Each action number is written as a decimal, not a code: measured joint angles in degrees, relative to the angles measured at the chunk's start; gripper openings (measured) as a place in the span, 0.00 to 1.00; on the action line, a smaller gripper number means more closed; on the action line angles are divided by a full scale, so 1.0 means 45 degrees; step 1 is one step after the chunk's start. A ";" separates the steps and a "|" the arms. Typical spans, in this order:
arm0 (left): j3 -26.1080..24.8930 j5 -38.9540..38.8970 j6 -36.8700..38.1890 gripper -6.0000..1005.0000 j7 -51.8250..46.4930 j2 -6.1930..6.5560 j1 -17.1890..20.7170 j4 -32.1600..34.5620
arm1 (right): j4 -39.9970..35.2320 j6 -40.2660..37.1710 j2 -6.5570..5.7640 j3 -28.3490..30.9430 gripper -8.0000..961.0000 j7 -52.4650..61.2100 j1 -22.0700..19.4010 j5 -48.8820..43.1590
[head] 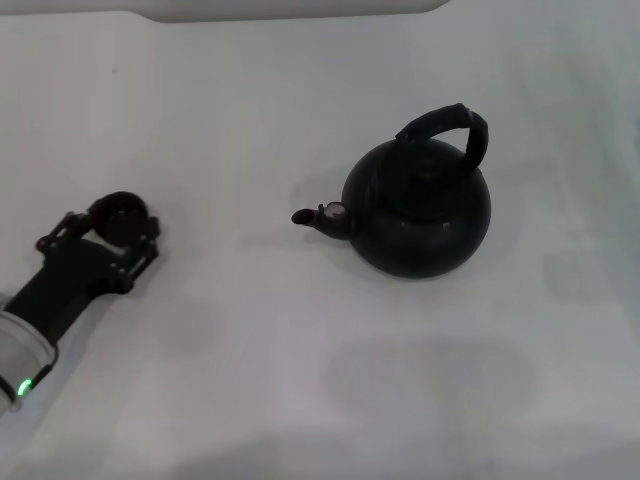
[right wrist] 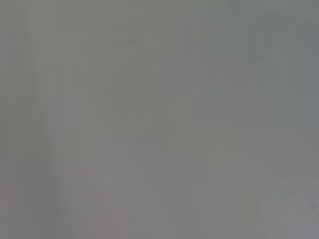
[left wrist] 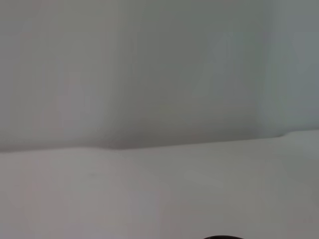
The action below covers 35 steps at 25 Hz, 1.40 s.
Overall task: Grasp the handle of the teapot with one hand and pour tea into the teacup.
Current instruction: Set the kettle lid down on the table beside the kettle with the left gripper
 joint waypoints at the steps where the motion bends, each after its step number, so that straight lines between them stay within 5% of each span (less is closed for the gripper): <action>1: 0.0000 0.0305 -0.0121 0.69 -0.0001 0.0000 -0.0066 -0.0005 | 0.0000 -0.0022 0.0000 0.0000 0.67 0.0000 0.0000 0.0002; 11: -0.0001 0.2849 -0.0209 0.69 -0.0009 -0.0065 -0.1076 -0.0474 | 0.0000 -0.0118 -0.0001 0.0000 0.67 -0.0001 0.0009 0.0006; 35: -0.0063 0.3743 0.0406 0.69 0.0003 -0.0046 -0.1057 -0.0347 | -0.0020 -0.0258 -0.0019 0.0000 0.66 0.0000 0.0166 0.0005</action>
